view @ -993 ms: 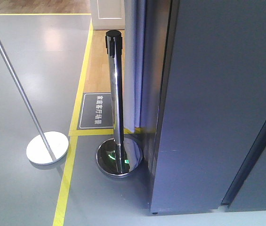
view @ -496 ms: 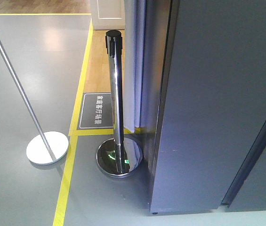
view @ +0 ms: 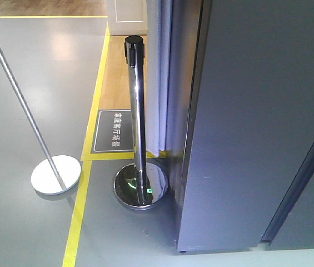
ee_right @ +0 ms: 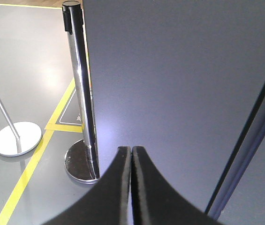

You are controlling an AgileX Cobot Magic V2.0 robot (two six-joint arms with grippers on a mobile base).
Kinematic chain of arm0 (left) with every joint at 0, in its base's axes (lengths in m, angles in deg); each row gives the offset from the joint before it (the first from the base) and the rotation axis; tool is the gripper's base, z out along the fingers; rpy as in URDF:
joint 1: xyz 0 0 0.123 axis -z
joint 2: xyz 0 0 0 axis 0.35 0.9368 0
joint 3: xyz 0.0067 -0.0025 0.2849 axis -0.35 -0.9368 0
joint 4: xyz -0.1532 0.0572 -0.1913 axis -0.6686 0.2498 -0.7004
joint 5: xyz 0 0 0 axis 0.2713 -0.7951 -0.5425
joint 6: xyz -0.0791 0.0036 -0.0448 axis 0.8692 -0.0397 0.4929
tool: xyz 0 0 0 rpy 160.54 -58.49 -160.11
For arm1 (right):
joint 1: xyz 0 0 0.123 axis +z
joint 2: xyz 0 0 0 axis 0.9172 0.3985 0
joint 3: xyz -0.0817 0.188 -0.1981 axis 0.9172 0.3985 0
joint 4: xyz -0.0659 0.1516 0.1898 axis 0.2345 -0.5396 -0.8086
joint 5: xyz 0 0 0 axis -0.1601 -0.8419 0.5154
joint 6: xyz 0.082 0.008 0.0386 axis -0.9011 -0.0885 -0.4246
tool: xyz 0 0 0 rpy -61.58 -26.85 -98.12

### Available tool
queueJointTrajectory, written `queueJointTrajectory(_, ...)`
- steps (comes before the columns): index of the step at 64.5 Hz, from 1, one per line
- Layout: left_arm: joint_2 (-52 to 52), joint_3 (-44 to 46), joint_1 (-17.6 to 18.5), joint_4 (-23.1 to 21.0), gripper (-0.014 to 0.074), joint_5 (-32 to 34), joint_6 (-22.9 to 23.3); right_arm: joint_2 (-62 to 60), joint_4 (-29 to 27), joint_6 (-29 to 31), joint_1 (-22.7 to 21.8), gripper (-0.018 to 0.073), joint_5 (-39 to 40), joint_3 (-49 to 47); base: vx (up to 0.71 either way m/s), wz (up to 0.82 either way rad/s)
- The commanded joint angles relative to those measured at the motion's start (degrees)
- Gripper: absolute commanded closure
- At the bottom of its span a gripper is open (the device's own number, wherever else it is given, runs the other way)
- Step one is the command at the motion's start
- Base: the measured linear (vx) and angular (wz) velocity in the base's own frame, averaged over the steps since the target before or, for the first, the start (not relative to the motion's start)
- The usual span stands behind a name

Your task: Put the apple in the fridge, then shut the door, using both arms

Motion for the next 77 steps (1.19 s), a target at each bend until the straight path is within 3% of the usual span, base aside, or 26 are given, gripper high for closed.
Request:
queueJointTrajectory(1,0.56,1.50,0.18,-0.81,0.0602,4.42,0.17,0.25,0.13,0.40,-0.19,0.0568,4.18,-1.56,0.00,0.00)
queueJointTrajectory(9,0.28,0.65,0.18,-0.75,0.0602,4.68,-0.10,0.25,0.13,0.40,-0.19,0.0568,4.18,-1.56,0.00,0.00)
queueJointTrajectory(16,0.28,-0.03,-0.59,4.04,0.0602,6.90,0.08,0.25,0.13,0.40,-0.19,0.0568,4.18,-1.56,0.00,0.00)
queueJointTrajectory(31,0.19,-9.75,-8.14,10.48,0.0602,21.28,18.86,0.25,0.13,0.40,-0.19,0.0568,4.18,-1.56,0.00,0.00)
queueJointTrajectory(42,-5.80,-19.53,-9.13,16.92,0.0602,25.52,27.99,0.25,0.13,0.40,-0.19,0.0568,4.18,-1.56,0.00,0.00)
queueJointTrajectory(48,-11.50,-23.94,-9.61,17.61,0.0602,26.60,29.15,0.25,0.13,0.40,-0.19,0.0568,4.18,-1.56,0.00,0.00)
queueJointTrajectory(55,-17.43,-23.68,-11.46,18.09,0.0602,19.58,29.03,0.25,0.13,0.40,-0.19,0.0568,4.24,-1.56,0.00,0.00)
queueJointTrajectory(77,-16.93,-23.81,-11.98,19.15,0.0602,14.91,28.76,0.33,0.13,0.40,-0.19,0.0568,3.73,-1.56,0.00,0.00)
